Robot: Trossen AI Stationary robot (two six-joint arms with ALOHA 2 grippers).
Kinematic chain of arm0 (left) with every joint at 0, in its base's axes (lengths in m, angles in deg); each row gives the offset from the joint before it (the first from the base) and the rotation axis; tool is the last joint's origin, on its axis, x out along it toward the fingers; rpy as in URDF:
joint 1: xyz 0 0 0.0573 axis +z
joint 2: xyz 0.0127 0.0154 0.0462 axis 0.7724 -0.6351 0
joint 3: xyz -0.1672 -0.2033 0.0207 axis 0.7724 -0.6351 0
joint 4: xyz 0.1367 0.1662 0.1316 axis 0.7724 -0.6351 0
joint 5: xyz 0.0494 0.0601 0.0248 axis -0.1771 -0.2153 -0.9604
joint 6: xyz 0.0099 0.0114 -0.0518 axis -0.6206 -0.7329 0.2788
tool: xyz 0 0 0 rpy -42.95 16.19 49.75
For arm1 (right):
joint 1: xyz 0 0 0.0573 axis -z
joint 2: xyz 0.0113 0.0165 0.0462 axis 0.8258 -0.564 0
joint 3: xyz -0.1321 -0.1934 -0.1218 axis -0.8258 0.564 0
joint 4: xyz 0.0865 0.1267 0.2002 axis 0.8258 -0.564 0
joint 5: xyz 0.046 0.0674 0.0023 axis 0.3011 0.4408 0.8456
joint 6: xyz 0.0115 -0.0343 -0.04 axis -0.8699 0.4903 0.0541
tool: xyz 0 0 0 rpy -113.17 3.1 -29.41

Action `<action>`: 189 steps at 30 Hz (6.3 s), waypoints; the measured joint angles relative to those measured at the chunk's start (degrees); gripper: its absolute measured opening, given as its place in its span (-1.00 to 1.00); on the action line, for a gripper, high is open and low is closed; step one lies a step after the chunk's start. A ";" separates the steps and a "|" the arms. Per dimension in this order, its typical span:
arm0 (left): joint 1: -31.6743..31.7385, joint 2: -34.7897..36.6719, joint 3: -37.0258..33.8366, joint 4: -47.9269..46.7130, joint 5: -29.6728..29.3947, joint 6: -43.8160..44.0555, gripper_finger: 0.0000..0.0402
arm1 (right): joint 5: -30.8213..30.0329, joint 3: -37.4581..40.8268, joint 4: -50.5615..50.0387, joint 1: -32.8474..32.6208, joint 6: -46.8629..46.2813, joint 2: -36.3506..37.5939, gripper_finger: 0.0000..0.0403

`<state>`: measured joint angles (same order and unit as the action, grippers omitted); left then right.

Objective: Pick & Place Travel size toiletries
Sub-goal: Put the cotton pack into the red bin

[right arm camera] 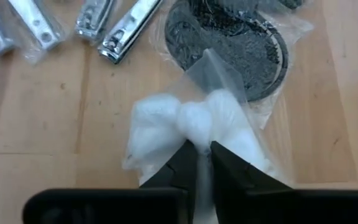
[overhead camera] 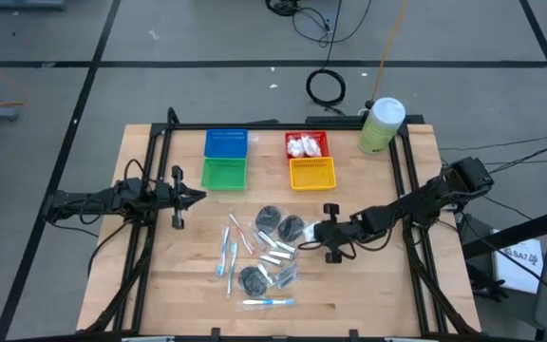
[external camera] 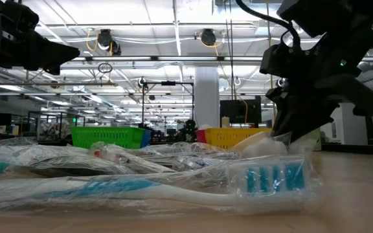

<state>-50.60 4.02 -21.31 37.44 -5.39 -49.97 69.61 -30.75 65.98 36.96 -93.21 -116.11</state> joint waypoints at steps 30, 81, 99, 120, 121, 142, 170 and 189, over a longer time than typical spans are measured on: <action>0.00 0.00 0.00 0.00 0.00 0.00 -0.88 | 7.19 22.67 34.02 4.26 4.36 25.51 -0.99; 0.01 0.02 0.00 0.02 -0.01 0.00 -0.88 | -7.17 20.96 56.04 34.77 5.79 14.36 -0.99; 0.01 0.01 0.00 0.00 0.00 0.00 -0.88 | -1.63 8.67 54.82 49.60 7.54 -8.55 -0.99; 0.00 0.02 0.00 0.00 0.00 0.00 -0.88 | -1.60 8.67 51.32 49.49 8.45 -3.40 -0.26; 0.00 0.00 0.00 0.02 0.00 0.00 -0.88 | -1.60 8.69 50.85 49.49 8.42 -2.77 -0.23; 0.01 0.02 0.00 0.00 0.00 0.00 -0.88 | -0.71 8.69 39.57 50.28 11.15 2.08 -0.02; 0.01 0.00 0.00 0.00 -0.02 0.00 -0.88 | 7.00 8.69 41.69 52.01 3.81 2.08 -0.07; 0.00 0.02 0.00 0.01 0.00 0.00 -0.88 | 14.73 8.69 47.58 52.49 0.03 2.53 -0.12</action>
<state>-50.59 4.05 -21.31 37.45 -5.39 -49.97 84.35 -22.07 113.57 89.45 -93.18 -113.58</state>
